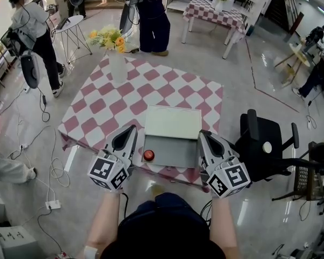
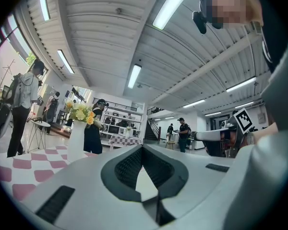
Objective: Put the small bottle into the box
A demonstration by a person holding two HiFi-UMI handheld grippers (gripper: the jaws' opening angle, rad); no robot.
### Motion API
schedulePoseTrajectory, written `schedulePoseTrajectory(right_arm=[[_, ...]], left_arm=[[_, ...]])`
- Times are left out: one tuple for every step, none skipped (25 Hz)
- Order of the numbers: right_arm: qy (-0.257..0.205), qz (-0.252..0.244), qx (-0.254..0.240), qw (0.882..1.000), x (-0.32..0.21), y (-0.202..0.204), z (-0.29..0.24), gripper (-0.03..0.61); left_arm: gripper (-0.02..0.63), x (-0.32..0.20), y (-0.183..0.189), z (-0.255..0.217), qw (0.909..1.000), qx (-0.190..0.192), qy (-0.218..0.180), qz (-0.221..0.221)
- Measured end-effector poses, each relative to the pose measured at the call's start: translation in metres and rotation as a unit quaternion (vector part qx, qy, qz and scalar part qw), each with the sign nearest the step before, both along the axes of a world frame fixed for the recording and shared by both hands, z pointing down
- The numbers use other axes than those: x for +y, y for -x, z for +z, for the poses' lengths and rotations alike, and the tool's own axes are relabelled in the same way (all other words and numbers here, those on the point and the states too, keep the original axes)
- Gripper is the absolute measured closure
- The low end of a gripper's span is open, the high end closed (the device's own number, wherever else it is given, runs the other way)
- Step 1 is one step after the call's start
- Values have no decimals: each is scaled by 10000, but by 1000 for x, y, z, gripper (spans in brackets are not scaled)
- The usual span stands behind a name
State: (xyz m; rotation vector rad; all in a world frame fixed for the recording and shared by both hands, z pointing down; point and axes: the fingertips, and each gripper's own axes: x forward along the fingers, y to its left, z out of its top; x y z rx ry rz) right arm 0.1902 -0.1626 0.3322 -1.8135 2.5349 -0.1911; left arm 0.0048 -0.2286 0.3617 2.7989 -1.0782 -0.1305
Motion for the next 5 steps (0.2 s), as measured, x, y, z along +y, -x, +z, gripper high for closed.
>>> schedulePoseTrajectory(right_arm=[[3,1,-2,10000,0,0,0,574],[4,1,-3,10000,0,0,0,575],[5,0,-2,10000,0,1,0,575],[6,-2,-1,10000,0,1,1,575],[7,-3,1,10000,0,1,1,575]], left_arm=[[614,0,0,0,10000,3,6,-1],[614,-1,1,0,10000,5,10,-2],[614,-1,1,-1,10000,6,11,-3],[614,-1,1,-1,10000,5,10,-3],[614,-1,1,-1,10000,5,8,-3]])
